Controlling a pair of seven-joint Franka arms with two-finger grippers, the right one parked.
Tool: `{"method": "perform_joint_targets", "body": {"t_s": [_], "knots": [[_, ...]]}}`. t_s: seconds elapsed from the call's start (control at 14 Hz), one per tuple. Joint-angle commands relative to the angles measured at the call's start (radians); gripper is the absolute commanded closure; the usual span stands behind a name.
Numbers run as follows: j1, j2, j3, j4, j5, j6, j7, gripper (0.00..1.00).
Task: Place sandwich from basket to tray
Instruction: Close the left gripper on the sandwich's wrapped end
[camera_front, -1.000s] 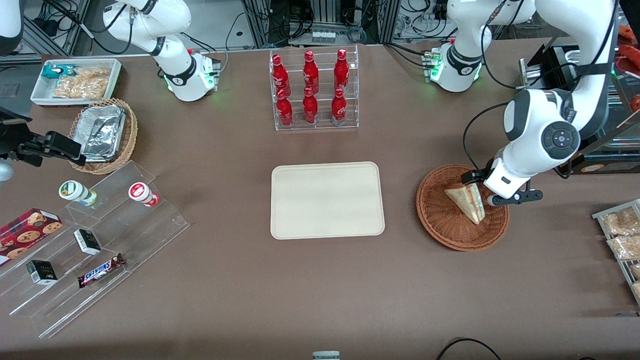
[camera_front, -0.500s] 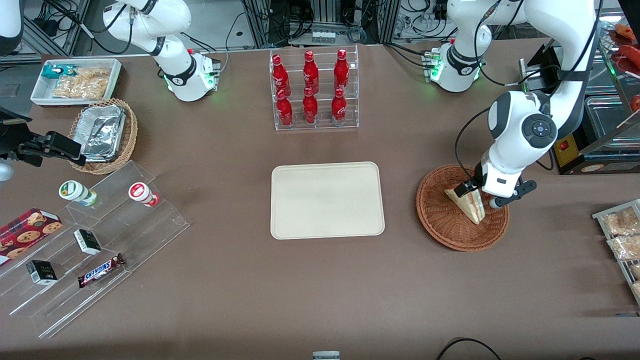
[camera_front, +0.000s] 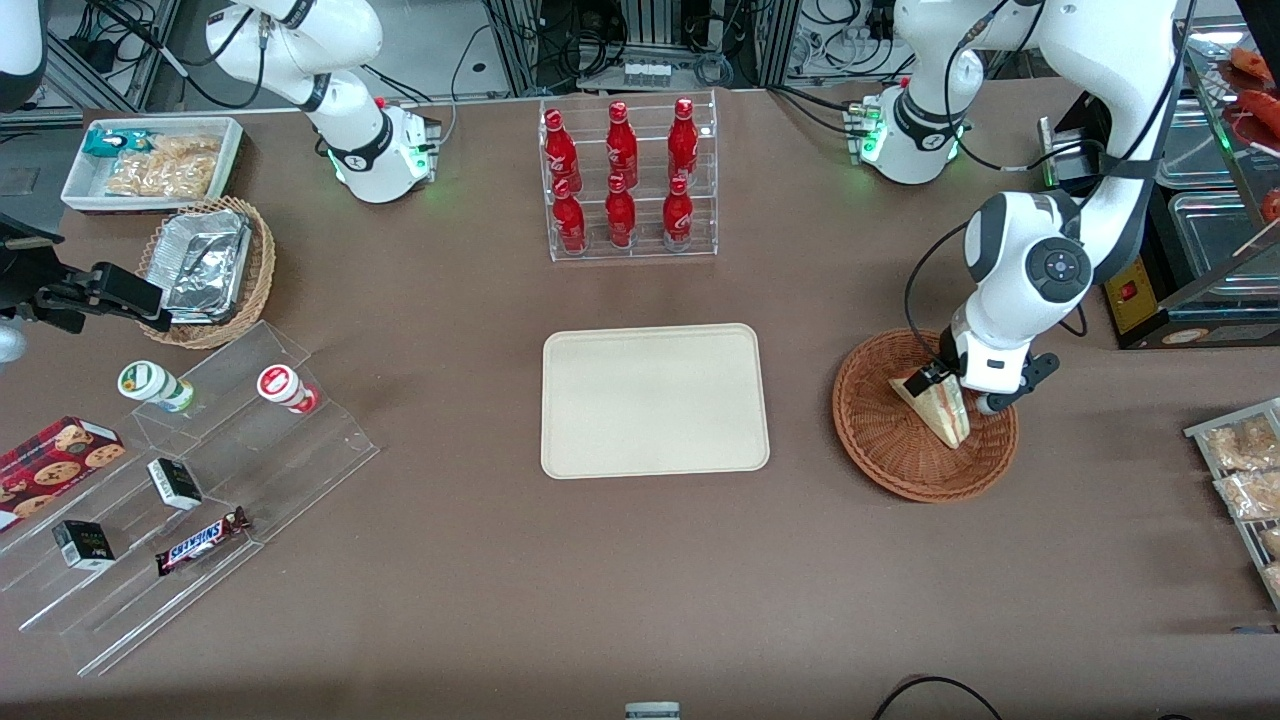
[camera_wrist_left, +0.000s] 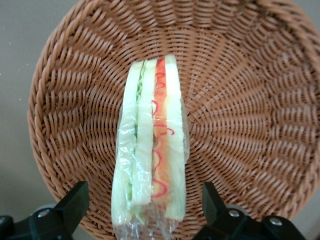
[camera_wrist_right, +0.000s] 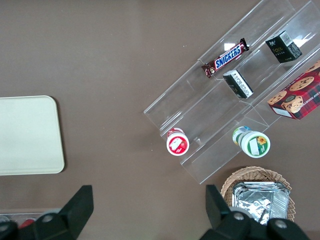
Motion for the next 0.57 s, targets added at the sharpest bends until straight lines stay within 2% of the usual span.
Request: {"method": "perform_joint_targets", "body": {"t_s": [0.0, 0.07, 0.21, 0.29, 0.5], "knots": [[-0.002, 0.008, 0.001, 0.003, 0.006, 0.019, -0.02, 0.23], [-0.001, 0.019, 0.002, 0.007, 0.006, 0.019, -0.021, 0.42], [0.002, 0.022, 0.003, 0.01, 0.002, 0.021, -0.025, 0.87], [0.002, 0.022, 0.004, 0.013, 0.002, 0.019, -0.023, 0.93], [0.004, -0.007, 0.006, 0.039, 0.002, -0.007, -0.018, 0.95]]}}
